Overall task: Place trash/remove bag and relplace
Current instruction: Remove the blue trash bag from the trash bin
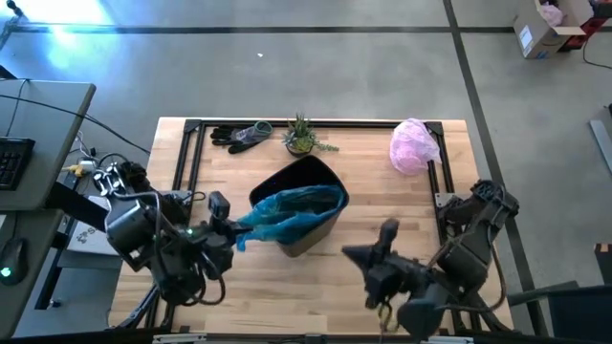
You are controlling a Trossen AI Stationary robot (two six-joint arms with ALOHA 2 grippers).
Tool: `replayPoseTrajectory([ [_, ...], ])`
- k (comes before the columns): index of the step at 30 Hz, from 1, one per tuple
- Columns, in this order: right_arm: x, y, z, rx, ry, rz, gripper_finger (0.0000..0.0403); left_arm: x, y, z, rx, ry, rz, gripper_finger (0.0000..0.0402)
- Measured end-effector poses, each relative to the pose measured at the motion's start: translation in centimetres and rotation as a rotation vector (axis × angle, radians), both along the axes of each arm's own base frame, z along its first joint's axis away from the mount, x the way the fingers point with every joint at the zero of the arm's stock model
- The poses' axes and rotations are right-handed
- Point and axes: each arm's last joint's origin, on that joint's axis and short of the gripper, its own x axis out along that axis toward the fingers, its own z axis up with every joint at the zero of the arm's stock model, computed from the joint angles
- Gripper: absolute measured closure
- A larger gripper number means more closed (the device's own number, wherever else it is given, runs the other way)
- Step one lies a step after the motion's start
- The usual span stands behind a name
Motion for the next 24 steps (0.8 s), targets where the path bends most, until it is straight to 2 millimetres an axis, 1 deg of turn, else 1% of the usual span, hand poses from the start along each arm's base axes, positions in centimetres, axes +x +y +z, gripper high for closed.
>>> replayPoseTrajectory([
  [2,-0.3,-1.3,0.1,0.047,0.002,-0.063,0.0388,0.0,-0.4,-0.3,0.03,-0.012,-0.01,0.0402],
  [5,-0.1,-3.6,0.3,0.2,0.059,-0.115,0.035,-0.6,-1.0,-0.1,0.099,-0.076,-0.001,0.0402],
  [7,0.4,-4.9,0.2,0.282,0.112,-0.127,0.0319,-1.3,-1.3,0.1,0.135,-0.125,0.003,0.0402],
  [10,1.6,-6.6,0.2,0.356,0.16,-0.134,0.0278,-2.2,-1.5,0.6,0.158,-0.177,-0.003,0.0402],
  [13,2.6,-8.3,0.5,0.402,0.158,-0.142,0.0251,-3.2,-1.9,0.9,0.152,-0.229,-0.008,0.0402],
  [17,3.4,-10.1,1.2,0.444,0.148,-0.12,0.0235,-4.2,-2.4,1.1,0.11,-0.261,-0.022,0.0402],
  [20,3.3,-10.6,1.5,0.427,0.166,-0.09,0.0234,-5.1,-2.9,1.0,0.091,-0.277,-0.045,0.0402],
  [24,3.0,-11.2,1.8,0.409,0.146,-0.133,0.0234,-6.4,-3.7,1.1,0.065,-0.315,-0.071,0.0402],
])
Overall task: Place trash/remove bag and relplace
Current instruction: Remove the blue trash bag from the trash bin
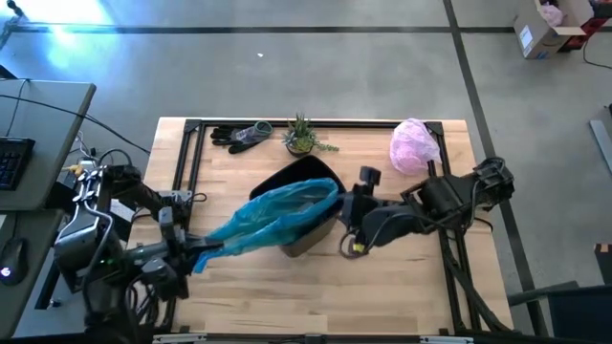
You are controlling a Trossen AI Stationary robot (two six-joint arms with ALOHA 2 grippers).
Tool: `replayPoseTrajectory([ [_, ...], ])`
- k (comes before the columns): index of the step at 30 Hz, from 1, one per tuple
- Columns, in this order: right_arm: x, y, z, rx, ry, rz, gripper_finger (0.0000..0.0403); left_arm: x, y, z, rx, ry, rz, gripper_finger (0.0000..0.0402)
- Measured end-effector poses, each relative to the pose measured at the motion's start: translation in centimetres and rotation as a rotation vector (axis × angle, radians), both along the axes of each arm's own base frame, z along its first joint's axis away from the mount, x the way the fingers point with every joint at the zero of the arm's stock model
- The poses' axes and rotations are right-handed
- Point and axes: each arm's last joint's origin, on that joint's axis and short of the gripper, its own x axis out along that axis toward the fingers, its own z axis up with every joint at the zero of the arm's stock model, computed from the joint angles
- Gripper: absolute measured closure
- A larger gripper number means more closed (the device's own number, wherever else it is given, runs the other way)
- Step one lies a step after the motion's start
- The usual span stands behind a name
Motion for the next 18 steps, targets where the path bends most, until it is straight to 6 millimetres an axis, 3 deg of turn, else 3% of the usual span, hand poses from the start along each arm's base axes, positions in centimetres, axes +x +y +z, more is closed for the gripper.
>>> replayPoseTrajectory([
  [4,-0.3,-1.5,1.1,0.05,-0.069,-0.072,0.0234,-0.6,-0.6,-0.2,-0.038,-0.013,-0.018,0.0402],
  [10,-0.4,-4.7,2.0,0.269,-0.119,-0.188,0.0234,-0.6,-1.3,-0.6,-0.033,-0.002,-0.029,0.0402],
  [18,1.2,-7.3,1.0,0.465,-0.031,-0.172,0.0234,0.0,-1.8,-2.0,-0.002,0.02,-0.022,0.0402],
])
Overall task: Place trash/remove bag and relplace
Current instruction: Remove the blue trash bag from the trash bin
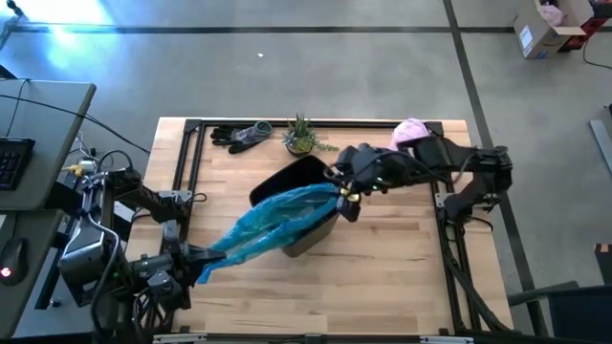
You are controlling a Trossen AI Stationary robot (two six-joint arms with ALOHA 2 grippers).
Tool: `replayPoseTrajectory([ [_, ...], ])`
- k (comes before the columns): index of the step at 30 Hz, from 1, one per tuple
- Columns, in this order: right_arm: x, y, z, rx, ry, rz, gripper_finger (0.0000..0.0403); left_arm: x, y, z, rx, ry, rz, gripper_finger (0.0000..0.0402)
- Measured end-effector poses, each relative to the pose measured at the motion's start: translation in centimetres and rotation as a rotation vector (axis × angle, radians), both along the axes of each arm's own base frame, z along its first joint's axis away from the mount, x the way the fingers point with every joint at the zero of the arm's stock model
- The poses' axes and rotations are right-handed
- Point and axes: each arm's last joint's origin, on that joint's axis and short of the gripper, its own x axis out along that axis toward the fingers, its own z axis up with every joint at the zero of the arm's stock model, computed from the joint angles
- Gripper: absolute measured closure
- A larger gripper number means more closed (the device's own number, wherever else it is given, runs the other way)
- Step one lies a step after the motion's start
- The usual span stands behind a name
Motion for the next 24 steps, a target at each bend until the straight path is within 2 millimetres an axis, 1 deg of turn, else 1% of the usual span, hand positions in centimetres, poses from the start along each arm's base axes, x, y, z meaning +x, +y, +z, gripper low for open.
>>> replayPoseTrajectory([
  [5,1.6,-0.4,-1.6,0.051,0.071,0.052,0.0234,0.1,-0.2,-0.6,0.02,0.011,0.0,0.0402],
  [10,3.1,0.0,-3.4,0.046,0.157,0.134,0.0234,0.1,-0.2,-0.8,0.013,0.009,0.003,0.0402],
  [12,3.4,0.2,-4.0,0.026,0.19,0.162,0.024,0.1,-0.2,-0.8,0.012,0.009,0.002,0.0402],
  [14,3.5,0.5,-4.3,0.005,0.207,0.192,0.0266,0.1,-0.2,-0.8,0.01,0.009,0.002,0.0402],
  [15,3.6,0.7,-4.4,-0.01,0.209,0.211,0.0289,0.1,-0.2,-0.8,0.012,0.01,0.002,0.0402],
  [17,3.5,1.3,-4.4,-0.061,0.21,0.233,0.0357,0.1,-0.2,-0.8,0.012,0.01,0.002,0.0402],
  [18,3.4,1.6,-4.4,-0.098,0.209,0.24,0.0379,0.1,-0.2,-0.8,0.009,0.009,0.004,0.0402],
  [21,3.0,2.5,-4.2,-0.23,0.201,0.209,0.0398,0.1,-0.2,-0.8,0.008,0.009,0.004,0.0402],
  [24,2.3,3.6,-3.6,-0.393,0.174,0.159,0.0402,0.1,-0.2,-0.8,0.007,0.01,0.005,0.0402],
])
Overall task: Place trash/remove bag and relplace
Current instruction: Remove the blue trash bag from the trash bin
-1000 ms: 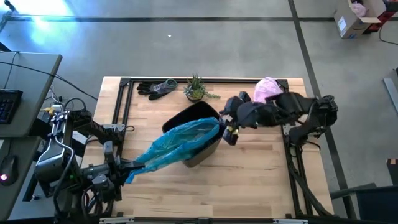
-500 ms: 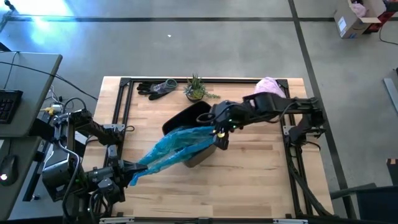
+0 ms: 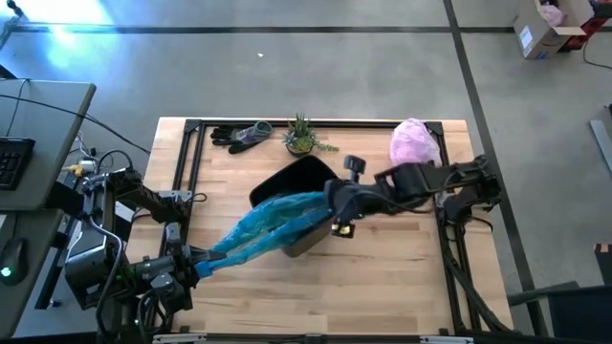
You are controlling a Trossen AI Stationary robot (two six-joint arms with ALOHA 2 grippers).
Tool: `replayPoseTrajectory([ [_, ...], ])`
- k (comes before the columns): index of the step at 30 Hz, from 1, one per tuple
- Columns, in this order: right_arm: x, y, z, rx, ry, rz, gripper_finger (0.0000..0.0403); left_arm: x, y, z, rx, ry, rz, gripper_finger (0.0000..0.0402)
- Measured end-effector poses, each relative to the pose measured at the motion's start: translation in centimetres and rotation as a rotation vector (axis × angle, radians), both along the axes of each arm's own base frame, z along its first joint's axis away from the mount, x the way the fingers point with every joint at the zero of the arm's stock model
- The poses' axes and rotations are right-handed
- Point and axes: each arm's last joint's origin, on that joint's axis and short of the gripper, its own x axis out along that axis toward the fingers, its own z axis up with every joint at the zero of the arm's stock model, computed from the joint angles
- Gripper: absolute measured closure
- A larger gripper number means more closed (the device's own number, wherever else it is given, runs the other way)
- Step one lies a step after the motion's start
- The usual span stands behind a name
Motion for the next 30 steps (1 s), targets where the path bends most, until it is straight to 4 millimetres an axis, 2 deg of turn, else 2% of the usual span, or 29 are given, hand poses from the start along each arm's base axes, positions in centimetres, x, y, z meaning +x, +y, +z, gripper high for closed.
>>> replayPoseTrajectory([
  [13,-2.5,5.1,3.9,-0.522,-0.297,-0.097,0.0403,0.8,0.4,0.0,-0.008,0.015,0.025,0.0402],
  [20,-3.6,8.0,5.7,-0.697,-0.383,-0.163,0.0403,2.5,1.5,-0.2,-0.008,0.075,0.069,0.0402],
  [26,-5.1,11.0,6.6,-0.651,-0.472,-0.128,0.0403,4.6,3.1,-0.4,-0.02,0.102,0.152,0.0402],
  [30,-6.5,13.0,6.3,-0.504,-0.552,-0.058,0.0403,6.0,4.4,-0.4,-0.022,0.1,0.22,0.0402],
])
